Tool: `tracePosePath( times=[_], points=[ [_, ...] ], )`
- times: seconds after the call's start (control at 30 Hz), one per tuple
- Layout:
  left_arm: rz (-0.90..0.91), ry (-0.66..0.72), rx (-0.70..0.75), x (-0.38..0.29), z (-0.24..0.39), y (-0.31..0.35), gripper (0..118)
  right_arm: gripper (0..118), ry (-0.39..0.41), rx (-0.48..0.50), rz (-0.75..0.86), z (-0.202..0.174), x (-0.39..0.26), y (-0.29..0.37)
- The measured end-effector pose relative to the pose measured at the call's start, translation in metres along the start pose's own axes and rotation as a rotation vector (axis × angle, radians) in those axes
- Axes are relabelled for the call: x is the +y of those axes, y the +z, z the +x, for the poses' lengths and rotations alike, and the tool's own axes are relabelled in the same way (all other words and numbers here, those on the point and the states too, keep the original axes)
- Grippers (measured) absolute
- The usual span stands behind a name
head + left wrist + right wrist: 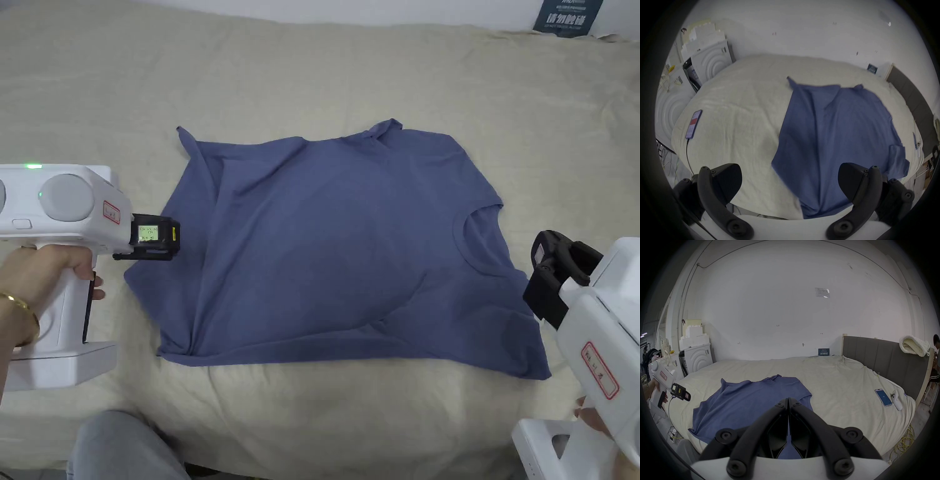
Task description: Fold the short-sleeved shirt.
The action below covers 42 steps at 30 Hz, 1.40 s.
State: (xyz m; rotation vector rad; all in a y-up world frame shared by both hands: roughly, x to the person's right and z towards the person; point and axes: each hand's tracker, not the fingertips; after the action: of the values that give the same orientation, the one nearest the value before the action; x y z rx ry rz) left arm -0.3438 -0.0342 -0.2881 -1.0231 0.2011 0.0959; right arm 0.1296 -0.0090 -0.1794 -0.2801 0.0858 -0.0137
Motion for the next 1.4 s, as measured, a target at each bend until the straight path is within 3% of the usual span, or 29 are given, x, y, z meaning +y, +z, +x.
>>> tracePosePath(
  times=[0.13, 0.27, 0.37, 0.53, 0.57, 0.73, 1.03, 1.13, 1.17, 1.2, 1.3, 1.4],
  points=[
    [-0.063, 0.0, 0.019, 0.003, -0.006, -0.03, 116, 0, 0.003, -0.008, -0.013, -0.001, -0.001, -0.002],
    [-0.137, 0.01, 0.011, 0.005, -0.01, -0.059, 100, 0, 0.007, -0.018, -0.03, -0.002, -0.003, -0.005],
    [-0.167, 0.01, 0.012, 0.004, -0.011, -0.075, 76, 0, 0.01, -0.024, -0.041, -0.002, -0.005, -0.007],
    [-0.157, 0.058, -0.036, -0.002, -0.01, -0.078, 8, 0, 0.02, -0.029, -0.052, -0.003, -0.006, -0.008],
    [-0.153, 0.066, -0.038, -0.003, -0.01, -0.078, 2, 0, 0.023, -0.03, -0.055, -0.004, -0.006, -0.009],
    [-0.119, 0.066, -0.025, -0.009, -0.008, -0.066, 0, 0, 0.024, -0.029, -0.059, -0.003, -0.007, -0.009],
    [0.19, 0.209, -0.066, -0.025, -0.021, 0.015, 0, 0, 0.014, -0.028, -0.058, 0.006, 0.002, -0.008],
    [0.217, 0.234, -0.094, -0.029, -0.025, 0.032, 0, 1, -0.013, -0.017, -0.092, 0.013, 0.011, -0.011],
    [0.227, 0.242, -0.098, -0.03, -0.025, 0.035, 0, 4, -0.028, -0.011, -0.12, 0.016, 0.014, -0.013],
    [0.236, 0.25, -0.101, -0.032, -0.025, 0.038, 0, 21, -0.058, -0.006, -0.136, 0.019, 0.016, -0.015],
    [0.247, 0.252, -0.104, -0.034, -0.024, 0.044, 0, 107, -0.112, 0.019, -0.283, 0.034, 0.026, -0.033],
    [0.262, 0.233, -0.091, -0.036, -0.021, 0.05, 0, 109, -0.111, 0.021, -0.389, 0.046, 0.028, -0.047]
  ],
)
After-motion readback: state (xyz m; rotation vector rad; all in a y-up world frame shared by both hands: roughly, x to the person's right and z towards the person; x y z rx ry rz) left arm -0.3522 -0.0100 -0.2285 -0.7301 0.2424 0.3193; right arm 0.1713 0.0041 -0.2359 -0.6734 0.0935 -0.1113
